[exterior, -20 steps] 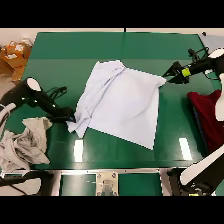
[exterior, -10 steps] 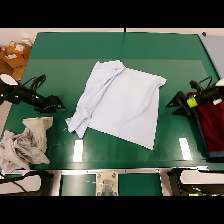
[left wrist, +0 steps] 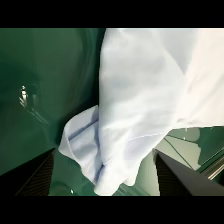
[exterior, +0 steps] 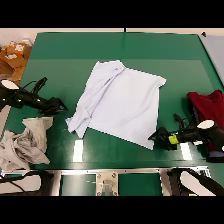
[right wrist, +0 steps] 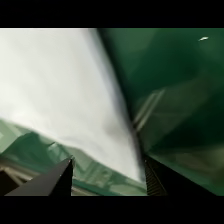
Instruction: Fold the shirts.
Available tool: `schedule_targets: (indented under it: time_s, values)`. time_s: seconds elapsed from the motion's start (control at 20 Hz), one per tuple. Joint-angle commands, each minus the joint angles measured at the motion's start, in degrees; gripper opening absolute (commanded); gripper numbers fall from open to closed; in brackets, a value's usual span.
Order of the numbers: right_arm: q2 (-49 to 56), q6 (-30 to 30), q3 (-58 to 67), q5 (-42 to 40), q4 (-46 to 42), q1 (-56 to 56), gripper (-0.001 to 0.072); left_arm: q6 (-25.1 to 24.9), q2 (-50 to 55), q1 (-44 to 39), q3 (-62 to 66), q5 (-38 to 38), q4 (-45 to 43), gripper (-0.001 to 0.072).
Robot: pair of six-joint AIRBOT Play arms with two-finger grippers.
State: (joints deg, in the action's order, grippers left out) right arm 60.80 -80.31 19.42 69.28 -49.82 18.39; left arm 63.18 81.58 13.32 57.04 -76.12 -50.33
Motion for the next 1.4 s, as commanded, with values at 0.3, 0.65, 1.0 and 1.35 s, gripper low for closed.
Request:
schedule_targets:
  time_s: [0.3, 0.65, 1.0, 1.35]
  values:
    - [-1.2, 9.7, -2.7, -10.3, 13.4, -5.4, 0.0011, -0.3, 0.0, 0.1, -0.2, 0.1, 0.5, 0.0697]
    - [-1.3, -4.0, 31.9, 2.5, -16.6, 13.9, 0.0011, -0.2, 0.0, 0.1, -0.2, 0.4, 0.3, 0.0697]
    - [2.6, -6.5, 32.4, -1.0, -16.8, 18.9, 0.0011, -0.2, 0.1, -4.6, -10.6, 5.5, 7.8, 0.0697]
    - [5.2, -5.7, 30.6, -0.3, -16.7, 17.2, 0.0011, -3.2, 0.2, -23.1, -19.3, 31.9, 27.3, 0.0696]
